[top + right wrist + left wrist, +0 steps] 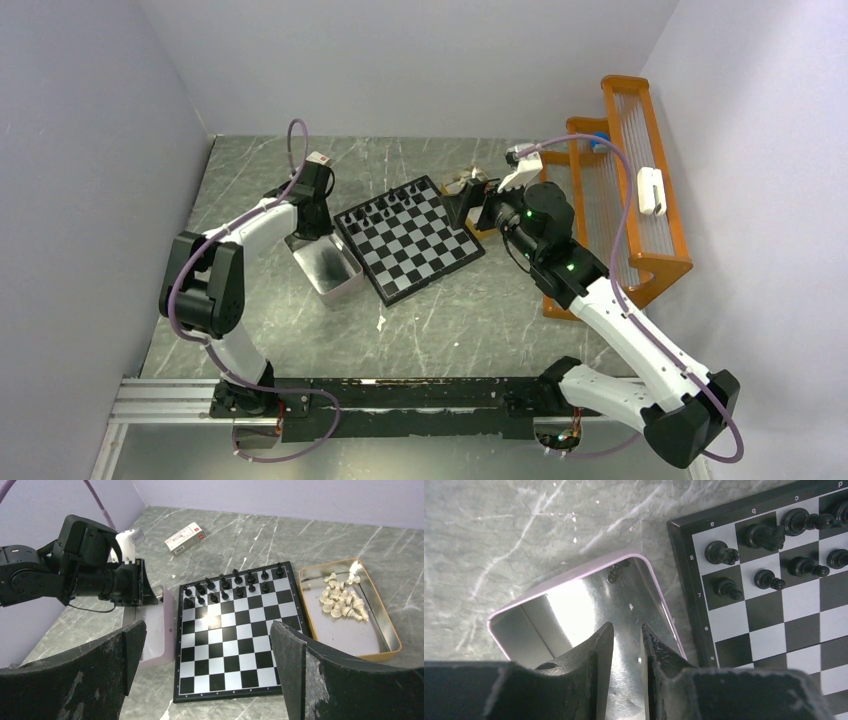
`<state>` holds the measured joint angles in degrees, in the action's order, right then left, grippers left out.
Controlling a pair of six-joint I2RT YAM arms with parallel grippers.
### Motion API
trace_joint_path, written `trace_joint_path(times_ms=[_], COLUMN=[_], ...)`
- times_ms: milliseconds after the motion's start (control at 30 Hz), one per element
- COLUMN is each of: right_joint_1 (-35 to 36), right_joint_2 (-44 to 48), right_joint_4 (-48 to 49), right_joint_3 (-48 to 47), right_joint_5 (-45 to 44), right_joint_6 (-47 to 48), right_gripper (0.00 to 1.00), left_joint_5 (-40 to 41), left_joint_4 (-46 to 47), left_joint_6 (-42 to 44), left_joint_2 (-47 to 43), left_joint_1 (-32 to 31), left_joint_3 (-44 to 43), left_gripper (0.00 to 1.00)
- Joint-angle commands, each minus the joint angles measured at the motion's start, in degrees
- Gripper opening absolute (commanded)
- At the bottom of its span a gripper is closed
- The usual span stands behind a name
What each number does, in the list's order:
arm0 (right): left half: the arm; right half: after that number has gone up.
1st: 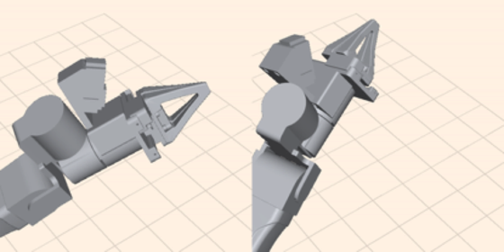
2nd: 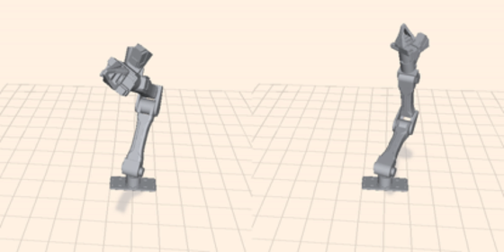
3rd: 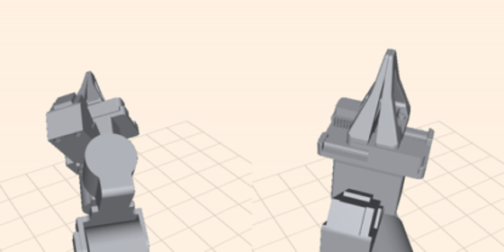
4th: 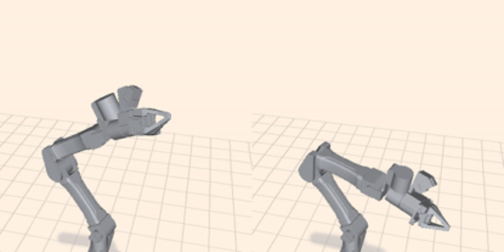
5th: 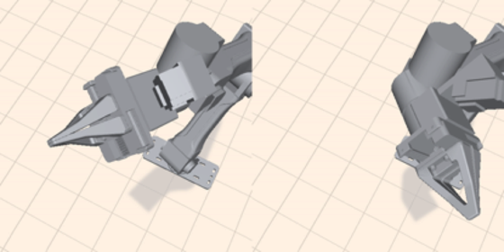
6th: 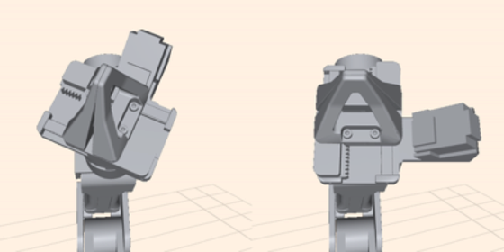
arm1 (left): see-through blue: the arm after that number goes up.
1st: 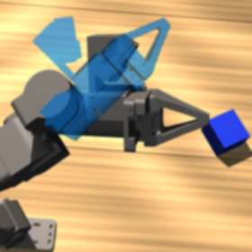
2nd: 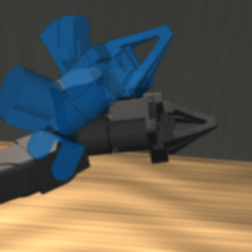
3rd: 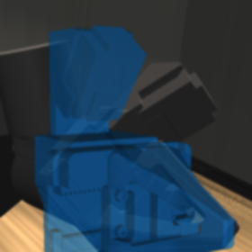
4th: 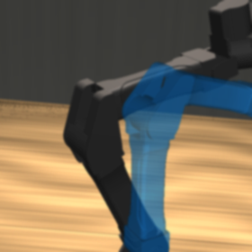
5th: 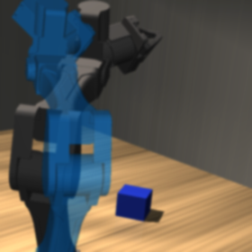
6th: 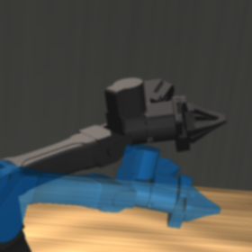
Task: Set up the chess pieces on the board
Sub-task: Pick up the chess piece from the storage box.
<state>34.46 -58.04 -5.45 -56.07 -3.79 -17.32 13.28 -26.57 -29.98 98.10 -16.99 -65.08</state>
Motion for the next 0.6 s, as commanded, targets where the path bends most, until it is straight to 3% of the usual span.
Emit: trace_joint_path(times_ms=[0,567], right_joint_1=[0.0,0.0], right_joint_2=[1.5,2.1], right_joint_4=[0.6,1.2], right_joint_3=[1.4,1.3], right_joint_5=[0.7,0.9], right_joint_6=[-0.6,-1.3], right_gripper=[1.00,1.00], left_joint_5=[3.1,2.4], left_joint_4=[2.1,8.1], left_joint_6=[8.0,19.0], left_joint_2=[-0.7,5.8], left_joint_1=[0.1,0.2], left_joint_3=[-2.2,-4.4], left_gripper=[0.32,0.32])
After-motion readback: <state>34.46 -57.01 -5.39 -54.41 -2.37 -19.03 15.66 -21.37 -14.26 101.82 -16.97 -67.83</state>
